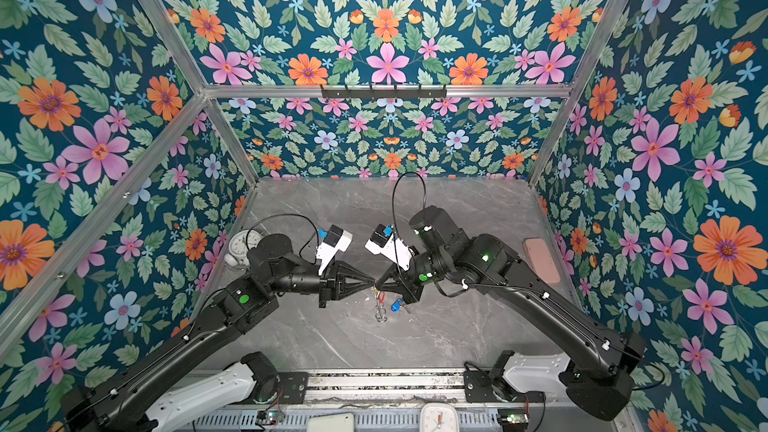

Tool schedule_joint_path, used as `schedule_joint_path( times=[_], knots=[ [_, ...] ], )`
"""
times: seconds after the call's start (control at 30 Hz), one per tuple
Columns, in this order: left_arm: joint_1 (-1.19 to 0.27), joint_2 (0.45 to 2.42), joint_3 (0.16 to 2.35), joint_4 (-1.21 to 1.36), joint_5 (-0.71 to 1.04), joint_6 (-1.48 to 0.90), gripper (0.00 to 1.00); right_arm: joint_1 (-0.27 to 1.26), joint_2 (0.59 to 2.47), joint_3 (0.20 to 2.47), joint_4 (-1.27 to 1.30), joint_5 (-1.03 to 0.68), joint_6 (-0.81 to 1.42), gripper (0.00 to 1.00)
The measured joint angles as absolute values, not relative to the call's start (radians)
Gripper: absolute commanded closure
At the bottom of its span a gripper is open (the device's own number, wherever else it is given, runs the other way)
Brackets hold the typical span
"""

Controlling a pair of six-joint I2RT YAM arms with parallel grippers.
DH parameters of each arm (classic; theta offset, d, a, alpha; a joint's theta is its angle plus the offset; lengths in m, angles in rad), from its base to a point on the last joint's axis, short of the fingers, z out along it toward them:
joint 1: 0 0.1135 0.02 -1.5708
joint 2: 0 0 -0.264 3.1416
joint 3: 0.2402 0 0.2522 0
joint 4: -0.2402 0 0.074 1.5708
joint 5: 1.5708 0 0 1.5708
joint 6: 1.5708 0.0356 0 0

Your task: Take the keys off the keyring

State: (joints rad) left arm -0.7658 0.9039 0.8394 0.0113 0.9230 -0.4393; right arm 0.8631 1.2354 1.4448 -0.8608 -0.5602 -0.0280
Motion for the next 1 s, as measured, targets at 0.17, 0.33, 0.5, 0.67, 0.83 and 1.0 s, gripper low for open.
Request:
schedule_joint_path(
  times=[0.17, 0.33, 0.5, 0.67, 0.83, 1.0],
  knots=[
    [-0.766, 0.869, 0.815, 0.071, 0.900, -0.446, 1.00, 0.867, 1.176, 1.398, -0.764, -0.502, -0.008, 0.59],
    [-0.767, 0.823, 0.764, 0.168, 0.838, -0.469, 1.00, 0.894, 1.060, 1.271, -0.598, -0.413, 0.023, 0.55],
    [-0.767, 0.779, 0.706, 0.286, 0.749, -0.496, 1.00, 0.912, 0.946, 1.098, -0.386, -0.352, 0.060, 0.54],
    [-0.767, 0.728, 0.632, 0.430, 0.662, -0.521, 1.00, 0.916, 0.906, 0.995, -0.200, -0.333, 0.104, 0.53],
    [-0.767, 0.730, 0.603, 0.540, 0.624, -0.547, 1.00, 0.924, 0.928, 0.958, -0.099, -0.329, 0.128, 0.51],
    [-0.767, 0.743, 0.591, 0.598, 0.616, -0.574, 1.00, 0.938, 0.964, 0.954, -0.055, -0.323, 0.128, 0.47]
  ],
)
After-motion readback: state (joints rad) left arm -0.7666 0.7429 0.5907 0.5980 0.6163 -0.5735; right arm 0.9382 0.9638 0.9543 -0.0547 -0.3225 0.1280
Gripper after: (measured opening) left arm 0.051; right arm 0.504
